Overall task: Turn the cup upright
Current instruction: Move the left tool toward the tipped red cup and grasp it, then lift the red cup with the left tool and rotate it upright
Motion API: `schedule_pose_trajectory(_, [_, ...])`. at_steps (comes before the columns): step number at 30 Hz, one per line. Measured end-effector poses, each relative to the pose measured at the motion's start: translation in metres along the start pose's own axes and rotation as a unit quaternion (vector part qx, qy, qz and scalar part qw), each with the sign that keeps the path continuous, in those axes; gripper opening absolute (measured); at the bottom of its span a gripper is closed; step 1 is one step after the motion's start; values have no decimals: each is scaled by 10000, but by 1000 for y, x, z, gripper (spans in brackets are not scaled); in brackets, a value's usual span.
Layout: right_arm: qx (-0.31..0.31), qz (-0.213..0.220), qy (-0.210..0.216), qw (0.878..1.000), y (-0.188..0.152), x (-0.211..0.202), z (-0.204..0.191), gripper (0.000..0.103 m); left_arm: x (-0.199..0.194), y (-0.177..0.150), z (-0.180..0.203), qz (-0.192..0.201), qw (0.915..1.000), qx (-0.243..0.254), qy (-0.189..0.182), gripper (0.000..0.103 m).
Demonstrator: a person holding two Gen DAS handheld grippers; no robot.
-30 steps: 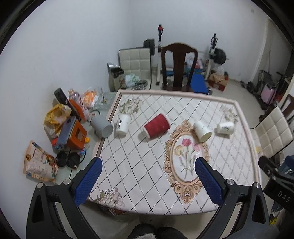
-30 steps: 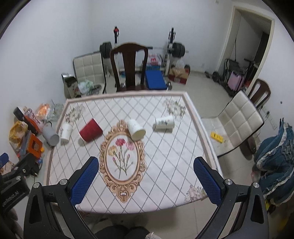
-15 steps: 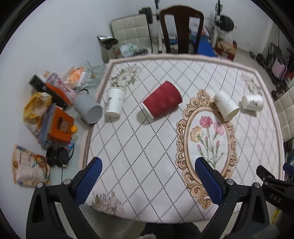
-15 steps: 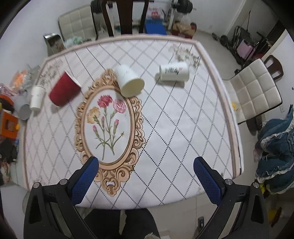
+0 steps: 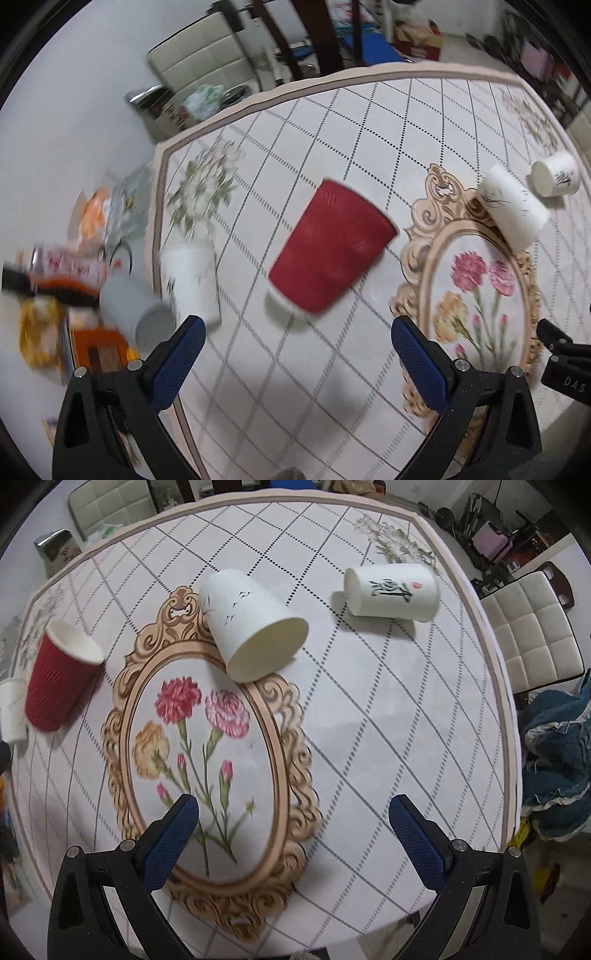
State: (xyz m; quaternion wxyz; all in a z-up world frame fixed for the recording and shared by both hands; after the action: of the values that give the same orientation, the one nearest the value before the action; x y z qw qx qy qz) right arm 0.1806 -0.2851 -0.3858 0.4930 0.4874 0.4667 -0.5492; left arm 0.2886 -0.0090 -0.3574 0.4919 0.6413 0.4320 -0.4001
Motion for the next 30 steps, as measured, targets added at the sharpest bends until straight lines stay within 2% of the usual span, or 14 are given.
schedule_pose_trajectory(5, [216, -188, 18, 9996, 21, 24, 0, 103, 33, 23, 13, -105, 9986, 523, -22, 102])
schedule_pose_trajectory(11, [400, -377, 43, 9985, 33, 44, 2, 103, 65, 27, 36, -312, 9911, 1293, -99, 100])
schedule_pose_trajectory(14, [421, -463, 43, 9980, 36, 52, 3, 103, 77, 27, 44, -421, 9865, 1580, -82, 80])
schedule_pose_trajectory(17, [440, -509, 29, 9977, 34, 57, 5, 103, 82, 31, 49, -300, 9833, 1798, 6, 79])
schedule_pose_trajectory(23, [461, -525, 26, 9976, 40, 61, 11, 103, 80, 34, 52, -245, 9834, 1798, -54, 77])
schedule_pose_trajectory(30, [487, -415, -37, 9979, 42, 46, 11, 103, 66, 28, 48, -321, 9891, 1402, -304, 77])
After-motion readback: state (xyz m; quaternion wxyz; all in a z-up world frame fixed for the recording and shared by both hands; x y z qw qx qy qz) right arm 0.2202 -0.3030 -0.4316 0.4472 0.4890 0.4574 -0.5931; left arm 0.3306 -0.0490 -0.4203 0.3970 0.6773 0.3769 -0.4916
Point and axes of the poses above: each gripper's, at about its wrist camera, not at the fingertips, and x roughly the way its jaws point, z to its right, y to its top, the point moved 10 cm from there along x, roughly the way its jaws point, and after that the axes turned 14 degrees about -x, right-handed, at the moved point
